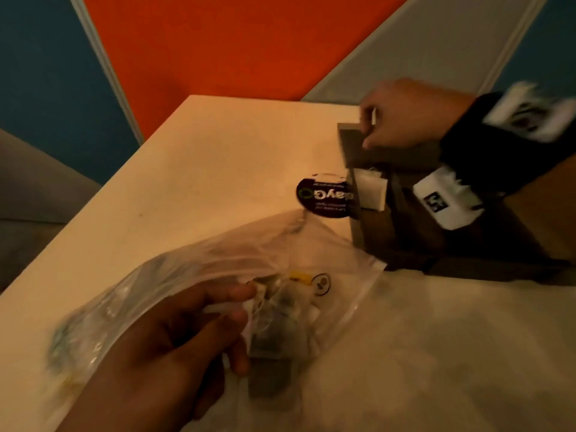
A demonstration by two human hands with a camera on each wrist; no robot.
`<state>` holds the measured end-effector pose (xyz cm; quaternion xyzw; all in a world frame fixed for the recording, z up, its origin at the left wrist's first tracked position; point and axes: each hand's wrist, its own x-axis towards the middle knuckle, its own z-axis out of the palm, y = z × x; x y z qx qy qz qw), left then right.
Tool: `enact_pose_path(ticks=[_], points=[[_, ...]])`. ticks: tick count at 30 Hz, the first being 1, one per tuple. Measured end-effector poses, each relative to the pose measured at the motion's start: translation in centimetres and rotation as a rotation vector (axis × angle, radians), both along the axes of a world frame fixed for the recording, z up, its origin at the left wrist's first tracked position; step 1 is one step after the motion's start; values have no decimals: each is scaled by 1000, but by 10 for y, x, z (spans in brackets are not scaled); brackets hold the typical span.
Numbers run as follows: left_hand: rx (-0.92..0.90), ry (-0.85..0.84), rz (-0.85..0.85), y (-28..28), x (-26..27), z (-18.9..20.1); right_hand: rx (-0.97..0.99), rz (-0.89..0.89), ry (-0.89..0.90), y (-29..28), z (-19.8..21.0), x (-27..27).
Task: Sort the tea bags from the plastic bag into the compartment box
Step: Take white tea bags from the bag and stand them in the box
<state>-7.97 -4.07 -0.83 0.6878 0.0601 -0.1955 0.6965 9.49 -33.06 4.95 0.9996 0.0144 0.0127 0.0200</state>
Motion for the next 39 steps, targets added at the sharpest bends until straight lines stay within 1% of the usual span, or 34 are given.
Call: enact_pose_path(ticks=[2, 4, 5, 7, 8, 9, 10, 11, 12, 14, 16, 17, 19, 22, 24, 26, 27, 29, 31, 35, 37, 39], points=[[-39, 46, 14, 1, 1, -4, 130, 41, -123, 21, 19, -36], [-14, 12, 39, 4, -2, -3, 363, 122, -184, 47, 19, -73], [-11, -8, 66, 8, -6, -2, 486, 171, -183, 61, 15, -90], [-48, -29, 94, 11, -9, 0, 555, 303, -11, 82, 17, -142], [-49, -39, 107, 12, -11, 4, 545, 323, 59, 88, 19, -156], [-68, -47, 118, 13, -11, 5, 534, 385, 138, 96, 17, -167], [-77, -50, 135, 14, -13, 8, 468, 432, 205, 109, 18, -176], [-82, -63, 148, 15, -14, 8, 412, 467, 202, 118, 14, -178], [-72, -78, 158, 15, -16, 10, 350, 492, 239, 126, 7, -180], [-72, -100, 158, 16, -22, 12, 296, 521, 365, 136, -14, -181], [-110, -92, 160, 16, -27, 15, 260, 516, 446, 147, -33, -173], [-120, -90, 160, 17, -28, 15, 295, 526, 444, 151, -41, -169], [-114, -100, 156, 19, -32, 15, 346, 561, 385, 157, -51, -156], [-131, -105, 174, 21, -34, 11, 271, 617, 313, 167, -64, -136], [-168, -93, 188, 22, -34, 8, 193, 609, 319, 174, -73, -127], [-142, -102, 186, 23, -33, 4, 131, 597, 319, 178, -84, -122], [-112, -113, 193, 24, -32, 2, 131, 590, 314, 179, -89, -120], [-77, -145, 209, 24, -31, -1, 207, 571, 304, 178, -92, -119], [-74, -178, 211, 22, -31, -3, 337, 561, 273, 174, -88, -116], [-85, -247, 217, 14, -28, -6, 520, 478, 214, 157, -69, -107], [-131, -245, 214, 10, -24, -7, 598, 419, 249, 149, -59, -107], [-146, -234, 222, 6, -18, -8, 786, 326, 330, 139, -54, -110]])
